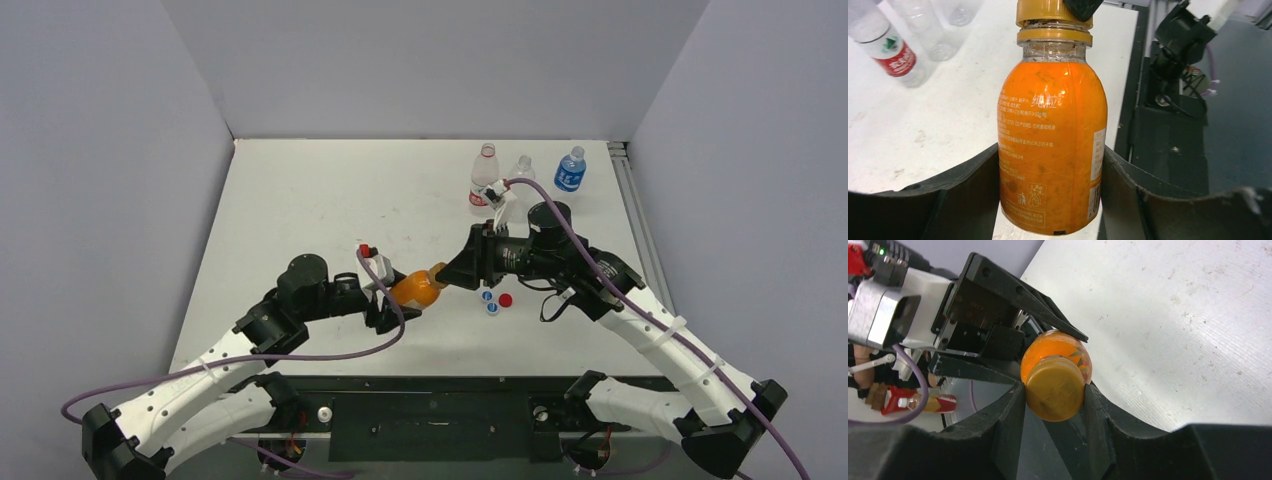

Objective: Screw on the bottle caps
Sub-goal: Screw the bottle cap onto the plastic bottle.

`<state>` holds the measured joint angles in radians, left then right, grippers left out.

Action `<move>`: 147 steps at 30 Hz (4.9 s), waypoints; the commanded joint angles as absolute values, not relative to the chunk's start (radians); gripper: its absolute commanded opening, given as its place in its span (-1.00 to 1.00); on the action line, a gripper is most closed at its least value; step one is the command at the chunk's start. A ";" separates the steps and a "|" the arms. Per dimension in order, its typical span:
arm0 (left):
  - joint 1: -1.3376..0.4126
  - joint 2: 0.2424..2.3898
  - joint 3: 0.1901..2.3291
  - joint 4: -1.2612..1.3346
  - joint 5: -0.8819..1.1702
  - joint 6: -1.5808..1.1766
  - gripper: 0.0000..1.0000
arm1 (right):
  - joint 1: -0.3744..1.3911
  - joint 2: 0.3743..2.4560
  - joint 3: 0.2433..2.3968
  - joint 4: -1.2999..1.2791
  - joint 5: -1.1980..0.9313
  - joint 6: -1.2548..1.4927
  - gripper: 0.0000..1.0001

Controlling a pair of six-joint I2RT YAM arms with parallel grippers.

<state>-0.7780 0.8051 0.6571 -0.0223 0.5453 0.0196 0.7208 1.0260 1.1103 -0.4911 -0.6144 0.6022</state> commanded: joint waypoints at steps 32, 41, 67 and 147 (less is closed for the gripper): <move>-1.085 0.918 0.653 0.459 -0.284 0.545 -1.00 | 0.758 1.236 1.179 -0.488 -0.381 1.233 -0.60; -1.040 0.954 0.726 0.241 -0.155 0.423 -1.00 | 0.754 1.211 1.374 -0.670 -0.255 1.057 0.61; -0.721 0.894 0.753 0.061 0.784 -0.074 -1.00 | 0.755 1.027 1.328 -0.706 -0.535 0.240 0.51; -1.061 0.950 0.679 0.278 -0.251 0.433 -1.00 | 0.785 1.136 1.338 -0.598 -0.118 0.952 0.57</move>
<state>-1.1088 1.0145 0.6437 0.3435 -0.4454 0.5354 0.7849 1.1603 1.2339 -0.5407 -0.1448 1.0298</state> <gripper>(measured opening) 0.584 0.731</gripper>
